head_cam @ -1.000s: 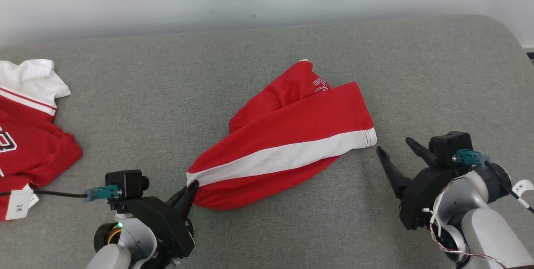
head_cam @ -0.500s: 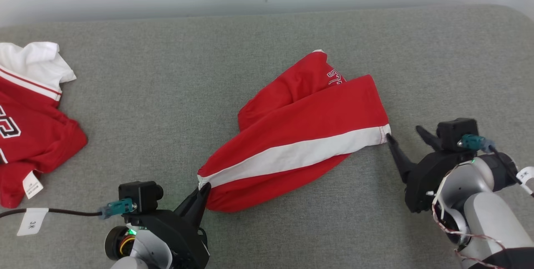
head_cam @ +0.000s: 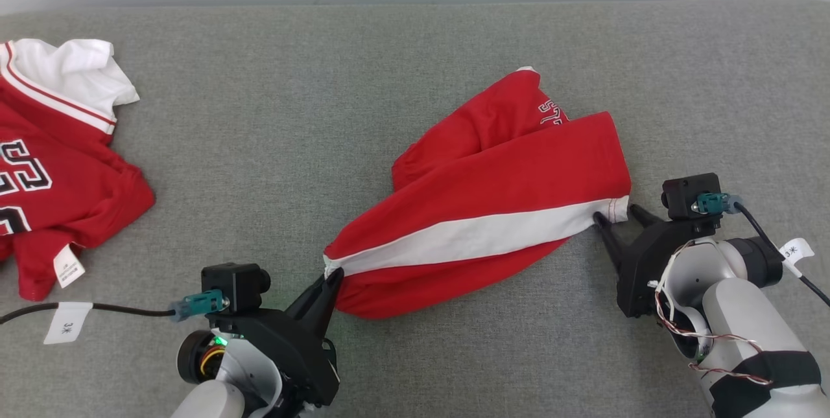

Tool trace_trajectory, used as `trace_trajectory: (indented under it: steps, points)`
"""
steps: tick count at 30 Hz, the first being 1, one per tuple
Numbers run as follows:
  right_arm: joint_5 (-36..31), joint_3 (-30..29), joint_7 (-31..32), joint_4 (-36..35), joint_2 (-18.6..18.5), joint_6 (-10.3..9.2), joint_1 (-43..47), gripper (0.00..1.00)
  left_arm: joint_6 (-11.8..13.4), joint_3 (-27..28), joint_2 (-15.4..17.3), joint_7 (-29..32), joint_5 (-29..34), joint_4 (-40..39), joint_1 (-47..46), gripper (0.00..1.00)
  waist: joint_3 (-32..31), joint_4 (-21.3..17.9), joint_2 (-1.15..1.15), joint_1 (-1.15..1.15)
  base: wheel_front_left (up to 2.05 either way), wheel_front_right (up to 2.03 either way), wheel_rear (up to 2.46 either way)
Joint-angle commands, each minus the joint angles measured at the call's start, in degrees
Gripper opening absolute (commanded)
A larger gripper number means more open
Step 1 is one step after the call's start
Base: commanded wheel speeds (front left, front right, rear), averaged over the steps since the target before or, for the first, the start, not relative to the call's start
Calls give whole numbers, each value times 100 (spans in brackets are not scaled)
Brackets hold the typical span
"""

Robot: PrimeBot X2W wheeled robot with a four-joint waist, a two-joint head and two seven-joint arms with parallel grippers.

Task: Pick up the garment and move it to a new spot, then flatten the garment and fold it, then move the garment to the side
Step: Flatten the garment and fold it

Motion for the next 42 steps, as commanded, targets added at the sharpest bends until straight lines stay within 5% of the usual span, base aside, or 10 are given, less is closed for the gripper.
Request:
trace_trajectory:
  steps: [1,2,3,15,24,32,37,42]
  points:
    - [50,41,-4,146,11,-13,-59,28,-19,-23,-23,-23,50,43,-58,0,1,30,0,-1,0,0,0]
    - [50,41,-4,146,11,-13,-59,28,-19,-23,-23,-23,50,43,-58,0,1,30,0,-1,0,0,0]
    - [57,67,-33,197,17,-13,-66,0,-31,-29,-25,-40,53,48,-77,0,-4,39,0,-1,0,0,0]
    - [671,-67,-757,-425,-24,-13,-76,0,-138,534,-146,-653,-427,-344,-85,0,-243,-100,0,-1,0,0,0]
    - [2133,399,-988,-1406,-196,-13,-1854,0,-141,1398,12,-49,-1263,-710,-2041,0,866,-502,0,-1,0,0,0]
    - [1681,664,-2115,-294,-256,-13,-4347,0,277,2123,87,-402,-1143,86,-4460,0,1754,-748,0,-1,0,0,0]
    - [1193,550,-3170,288,-310,-22,-5370,0,146,2451,109,-1453,-767,413,-5376,0,1848,-791,0,-1,0,0,0]
    - [644,299,-3443,164,-479,-42,-5911,0,-169,2661,-29,-2196,-770,482,-5888,0,1864,-689,0,-1,0,0,0]
